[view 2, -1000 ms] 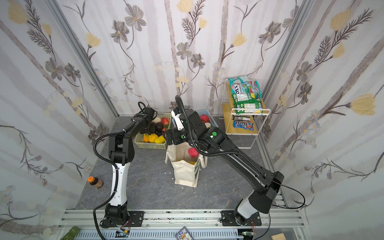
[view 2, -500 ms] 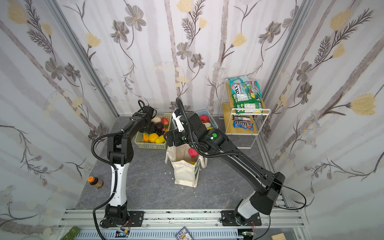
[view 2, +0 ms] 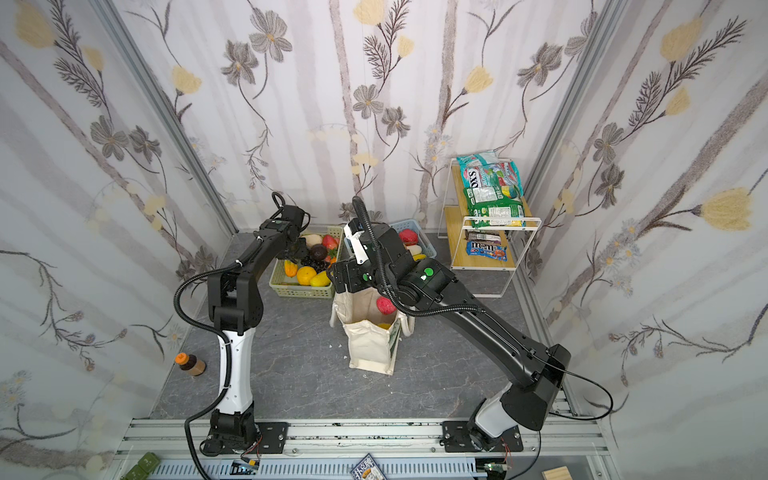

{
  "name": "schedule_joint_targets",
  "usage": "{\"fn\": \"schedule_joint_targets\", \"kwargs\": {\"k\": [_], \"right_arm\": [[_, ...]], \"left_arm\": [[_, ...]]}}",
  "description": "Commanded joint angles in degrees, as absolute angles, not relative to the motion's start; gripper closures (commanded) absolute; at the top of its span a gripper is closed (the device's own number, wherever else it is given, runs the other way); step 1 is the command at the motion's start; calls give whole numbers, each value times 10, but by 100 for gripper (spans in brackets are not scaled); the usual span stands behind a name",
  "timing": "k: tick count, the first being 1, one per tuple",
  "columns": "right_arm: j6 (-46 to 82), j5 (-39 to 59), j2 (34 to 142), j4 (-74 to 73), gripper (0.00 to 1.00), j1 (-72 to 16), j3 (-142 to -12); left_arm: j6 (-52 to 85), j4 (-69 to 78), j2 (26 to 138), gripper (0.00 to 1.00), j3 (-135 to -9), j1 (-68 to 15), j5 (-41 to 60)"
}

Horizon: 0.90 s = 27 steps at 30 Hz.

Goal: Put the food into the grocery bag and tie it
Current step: 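Lower the left gripper onto the green-yellow cucumber and grasp it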

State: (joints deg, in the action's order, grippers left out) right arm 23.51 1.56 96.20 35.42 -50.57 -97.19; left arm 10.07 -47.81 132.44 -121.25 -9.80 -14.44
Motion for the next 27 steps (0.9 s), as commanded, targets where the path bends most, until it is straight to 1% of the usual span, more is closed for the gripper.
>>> {"fn": "schedule_joint_targets", "kwargs": {"k": [1, 12, 17, 27], "right_arm": [[236, 21, 967, 323, 10, -506, -971], [236, 31, 985, 307, 10, -504, -972], [242, 20, 996, 299, 10, -501, -974], [248, 33, 1009, 277, 10, -486, -973]], "left_arm": [[96, -483, 1306, 56, -1213, -98, -138], [96, -479, 1240, 56, -1189, -111, -116], [106, -474, 1206, 56, -1168, -119, -85], [122, -467, 1133, 56, -1129, -147, -47]]}}
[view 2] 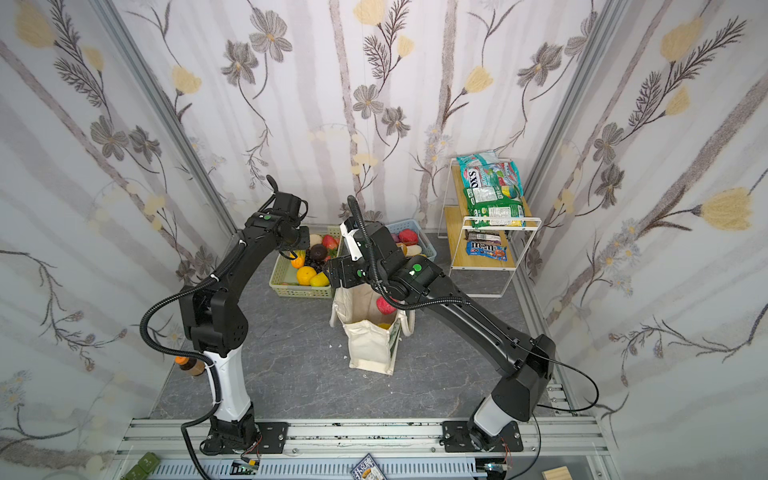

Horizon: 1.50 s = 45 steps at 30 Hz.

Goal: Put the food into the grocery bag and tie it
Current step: 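Lower the left gripper onto the green-yellow cucumber and grasp it, then lift the cucumber with the left gripper and carry it over the bag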

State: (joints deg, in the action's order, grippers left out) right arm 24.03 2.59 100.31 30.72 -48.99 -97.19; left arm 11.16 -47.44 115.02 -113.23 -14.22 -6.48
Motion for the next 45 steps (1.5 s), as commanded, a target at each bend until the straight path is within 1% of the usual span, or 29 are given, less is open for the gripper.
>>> {"fn": "schedule_joint_targets", "kwargs": {"k": [1, 7, 8, 12, 17, 36, 45], "right_arm": [[248, 35, 1011, 275, 10, -483, -973], [249, 48, 1016, 269, 10, -479, -973], [248, 51, 1015, 267, 10, -462, -972], [234, 75, 1011, 250, 10, -455, -961], [217, 101, 1011, 271, 10, -444, -962], [162, 85, 962, 384, 10, -439, -959], [158, 77, 910, 396, 10, -431, -905]], "left_arm": [[126, -468, 1127, 56, -1129, -149, -40], [150, -458, 1083, 56, -1111, -167, 3], [153, -457, 1078, 56, -1109, -169, 8], [162, -456, 1057, 55, -1104, -175, 33], [182, -446, 1028, 55, -1092, -179, 64], [243, -393, 951, 55, -1050, -234, 139], [286, -350, 923, 55, -1004, -273, 150]]}}
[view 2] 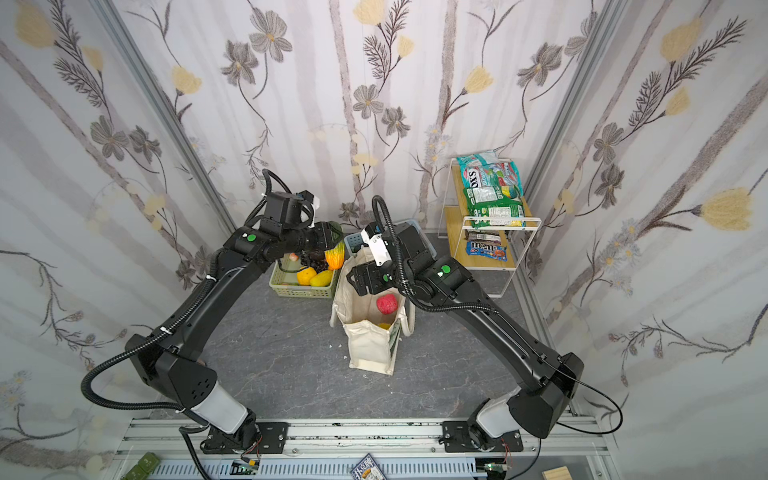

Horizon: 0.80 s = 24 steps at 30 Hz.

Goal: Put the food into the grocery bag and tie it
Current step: 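Lift the cucumber with the left gripper and carry it over the bag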

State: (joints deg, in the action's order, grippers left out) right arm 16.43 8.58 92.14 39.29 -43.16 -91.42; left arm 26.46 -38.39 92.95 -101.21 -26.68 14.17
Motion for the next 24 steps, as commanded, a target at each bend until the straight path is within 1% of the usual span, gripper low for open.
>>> {"fn": "schedule_joint_targets", "kwargs": {"k": [1, 10, 20, 24], "right_arm": [[158, 78, 896, 396, 10, -430, -900], [147, 103, 850, 420, 10, -424, -860], [145, 106, 824, 434, 9, -409, -829], [143, 102, 814, 443, 9, -402, -814]], "left_arm": [[290, -347, 921, 55, -1000, -278, 151], [311, -322, 935, 56, -979, -329, 152], [315, -315, 970, 56, -977, -376, 144], [305, -323, 987, 56, -974, -389, 126]]}}
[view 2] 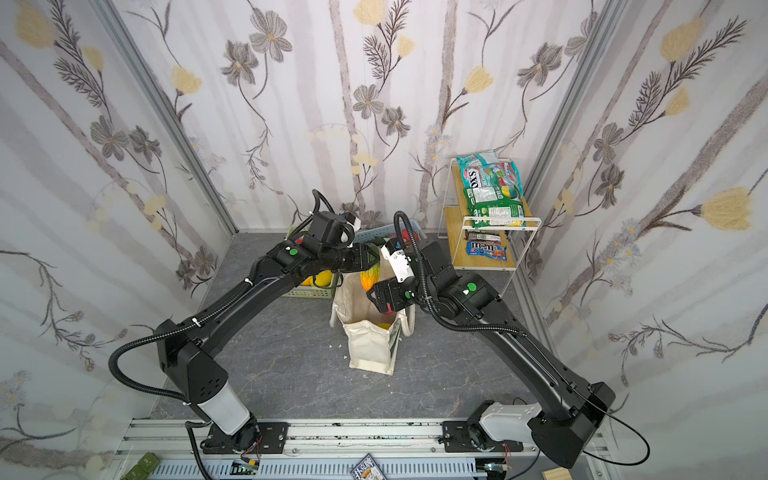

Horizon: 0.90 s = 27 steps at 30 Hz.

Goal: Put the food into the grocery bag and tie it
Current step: 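Lift the cucumber with the left gripper and carry it over the bag, then lower the cucumber into the bag and open the left gripper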

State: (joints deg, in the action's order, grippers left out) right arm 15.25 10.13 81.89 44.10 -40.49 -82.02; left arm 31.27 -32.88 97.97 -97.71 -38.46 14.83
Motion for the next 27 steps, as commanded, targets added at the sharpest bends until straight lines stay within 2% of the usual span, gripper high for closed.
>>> {"fn": "schedule_joint_targets", "kwargs": {"k": [1, 16, 27], "right_arm": [[143, 100, 811, 445, 9, -400, -812], [135, 112, 800, 458, 9, -385, -776], [134, 112, 793, 466, 9, -369, -777]], "left_arm": [[302, -322, 990, 56, -970, -392, 120], [261, -336, 1058, 57, -948, -425, 37], [270, -321, 1116, 58, -933, -432, 33]]}}
